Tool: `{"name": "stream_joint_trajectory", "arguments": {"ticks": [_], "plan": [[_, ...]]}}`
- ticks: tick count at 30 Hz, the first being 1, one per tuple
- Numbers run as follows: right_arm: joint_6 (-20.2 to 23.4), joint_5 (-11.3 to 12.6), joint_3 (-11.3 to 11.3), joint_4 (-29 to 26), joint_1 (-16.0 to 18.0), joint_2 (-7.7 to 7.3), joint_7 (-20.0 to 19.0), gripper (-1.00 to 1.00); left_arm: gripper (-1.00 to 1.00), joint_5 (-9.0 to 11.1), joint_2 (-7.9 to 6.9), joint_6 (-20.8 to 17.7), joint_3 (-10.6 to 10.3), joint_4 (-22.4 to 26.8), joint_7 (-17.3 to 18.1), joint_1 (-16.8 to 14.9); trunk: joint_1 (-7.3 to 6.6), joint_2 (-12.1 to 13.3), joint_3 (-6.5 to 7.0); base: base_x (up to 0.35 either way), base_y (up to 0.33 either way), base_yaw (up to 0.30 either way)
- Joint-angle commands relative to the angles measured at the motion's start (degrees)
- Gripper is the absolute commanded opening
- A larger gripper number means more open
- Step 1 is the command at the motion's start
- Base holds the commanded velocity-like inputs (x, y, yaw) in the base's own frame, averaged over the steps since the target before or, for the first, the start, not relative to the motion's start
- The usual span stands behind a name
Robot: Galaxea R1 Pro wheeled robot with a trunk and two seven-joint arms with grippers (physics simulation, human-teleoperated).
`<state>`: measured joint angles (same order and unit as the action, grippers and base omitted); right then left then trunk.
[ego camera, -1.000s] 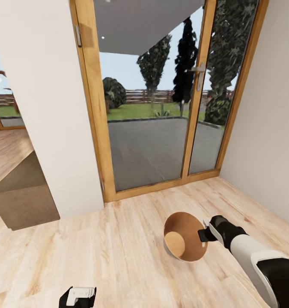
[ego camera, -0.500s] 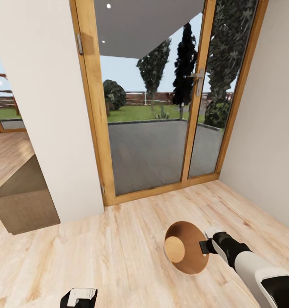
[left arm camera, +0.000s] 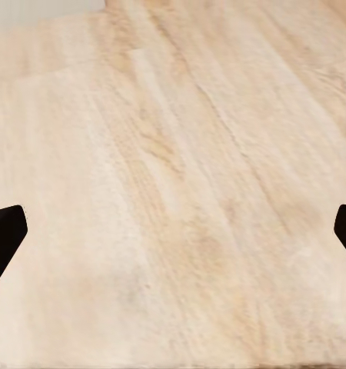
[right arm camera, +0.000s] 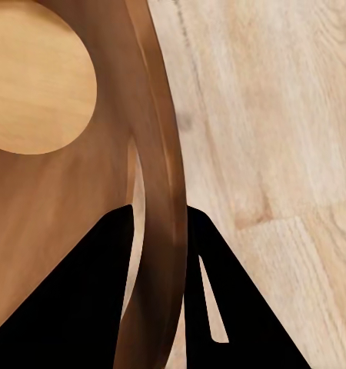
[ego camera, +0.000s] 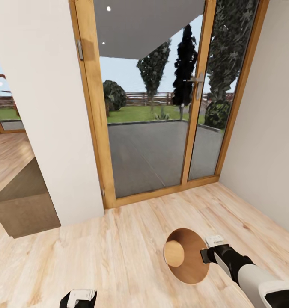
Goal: Put the three can of soda from the living room inside the tash can in the kitchen.
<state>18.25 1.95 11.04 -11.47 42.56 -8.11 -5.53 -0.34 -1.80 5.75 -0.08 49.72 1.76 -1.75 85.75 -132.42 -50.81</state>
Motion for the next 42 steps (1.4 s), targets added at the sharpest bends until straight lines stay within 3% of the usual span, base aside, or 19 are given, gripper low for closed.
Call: {"name": "stream_joint_trajectory", "arguments": {"ticks": [1, 8, 10, 12, 18, 23, 29, 35, 39, 42], "plan": [[-0.3, 0.4, -0.6, -0.1, -0.2, -0.07, -0.5, -1.00, 1.00, 0.0, -0.05, -0.1, 0.0, -0.5, 0.0, 0.0, -0.23, 0.4, 0.19, 0.000, 0.000, 0.000], [-1.0, 0.3, -0.5, -0.2, -1.4, -0.34, -1.6, -1.00, 1.00, -0.1, -0.12, -0.3, 0.0, -1.3, 0.0, 0.0, -1.77, 3.2, 1.45, 0.000, 0.000, 0.000], [-3.7, 0.2, -0.5, -0.2, -2.1, -1.38, -6.1, -1.00, 1.00, -0.1, -0.13, -0.3, 0.0, -1.5, 0.3, -0.1, -2.21, 4.0, 1.81, 0.000, 0.000, 0.000], [-4.8, 0.2, -0.5, -0.2, -2.4, -2.15, -8.2, -1.00, 1.00, -0.1, -0.13, -0.5, 0.0, -1.7, 1.2, -0.2, -2.65, 4.8, 2.17, 0.000, 0.000, 0.000], [-6.7, 0.2, -0.5, -0.3, -3.6, -3.18, -10.0, -1.00, 1.00, 0.2, -1.34, -1.9, 0.1, -1.8, 4.7, -0.3, -3.96, 7.2, 3.24, 0.000, 0.000, 0.000], [-14.5, 0.2, -0.5, -0.3, -6.5, -3.46, -10.3, -1.00, 1.00, 0.4, -2.38, -2.8, 0.2, -1.9, 6.6, -0.3, -5.06, 9.2, 4.14, 0.000, 0.000, 0.000], [-16.4, 0.2, -0.6, -0.4, -7.8, -3.56, -10.1, -1.00, 1.00, 0.5, -2.58, -2.8, 0.3, -1.8, 8.9, -0.3, -6.38, 11.6, 5.22, 0.000, 0.000, 0.000], [-19.4, 0.2, -0.6, -0.4, -8.9, -4.21, -10.1, -1.00, 1.00, 1.2, -4.25, -2.8, 0.3, -1.8, 11.2, -0.3, -7.70, 14.0, 6.30, 0.000, 0.000, 0.000], [-27.5, 0.4, -0.6, 0.3, -10.7, -5.13, -10.1, -1.00, 1.00, 2.2, -4.77, -2.8, 0.3, -2.1, 11.8, -0.3, -8.58, 15.7, 7.01, 0.000, 0.000, 0.000], [-31.0, 0.5, -0.7, 0.6, -11.9, -5.36, -10.2, -1.00, 1.00, 2.4, -4.89, -2.8, 0.3, -2.5, 11.8, -0.3, -9.23, 16.9, 7.55, 0.000, 0.000, 0.000]]}}
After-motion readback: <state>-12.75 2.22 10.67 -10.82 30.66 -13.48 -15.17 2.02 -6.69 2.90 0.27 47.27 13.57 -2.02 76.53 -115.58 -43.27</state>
